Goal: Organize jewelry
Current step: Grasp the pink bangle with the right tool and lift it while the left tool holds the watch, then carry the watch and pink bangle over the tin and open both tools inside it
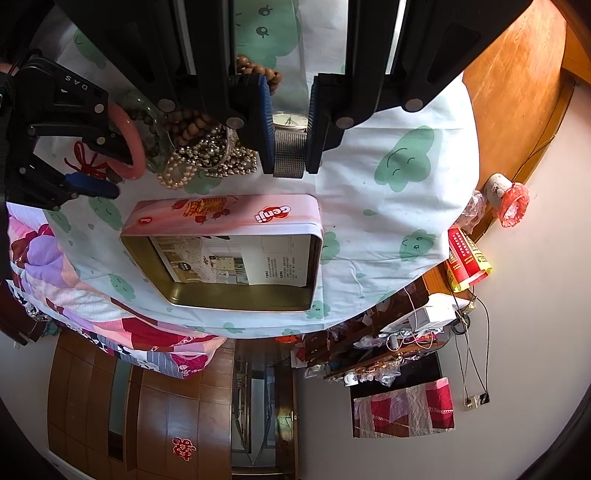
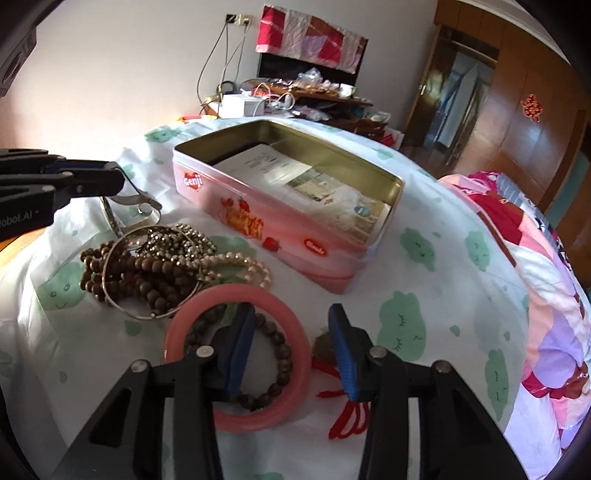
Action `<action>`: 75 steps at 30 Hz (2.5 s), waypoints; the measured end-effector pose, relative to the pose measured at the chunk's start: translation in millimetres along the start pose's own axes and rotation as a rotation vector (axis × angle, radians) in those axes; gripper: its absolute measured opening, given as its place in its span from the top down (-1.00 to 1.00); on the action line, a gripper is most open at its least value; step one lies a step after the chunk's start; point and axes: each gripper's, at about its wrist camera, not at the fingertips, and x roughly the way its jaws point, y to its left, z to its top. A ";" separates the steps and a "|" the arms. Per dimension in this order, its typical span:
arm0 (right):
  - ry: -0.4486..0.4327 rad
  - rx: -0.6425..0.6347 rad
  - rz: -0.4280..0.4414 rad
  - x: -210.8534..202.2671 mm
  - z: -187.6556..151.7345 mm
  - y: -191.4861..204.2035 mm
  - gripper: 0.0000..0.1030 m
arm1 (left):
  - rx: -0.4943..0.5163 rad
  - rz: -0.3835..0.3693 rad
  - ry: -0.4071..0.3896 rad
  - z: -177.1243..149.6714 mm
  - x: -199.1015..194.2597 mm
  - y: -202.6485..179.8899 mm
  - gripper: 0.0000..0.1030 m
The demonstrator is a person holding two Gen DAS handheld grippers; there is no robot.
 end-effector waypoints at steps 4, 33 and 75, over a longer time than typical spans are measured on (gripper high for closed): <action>0.034 -0.030 0.042 4.4 2.5 3.4 0.55 | -0.007 0.001 -0.003 0.1 -0.8 1.7 0.69; -0.221 0.162 0.008 -56.2 25.5 -32.6 0.78 | 0.008 0.002 -0.093 32.8 -28.4 7.8 0.69; -0.106 0.183 -0.097 30.3 106.0 -74.0 0.78 | 0.086 0.091 0.008 119.1 84.8 -16.2 0.69</action>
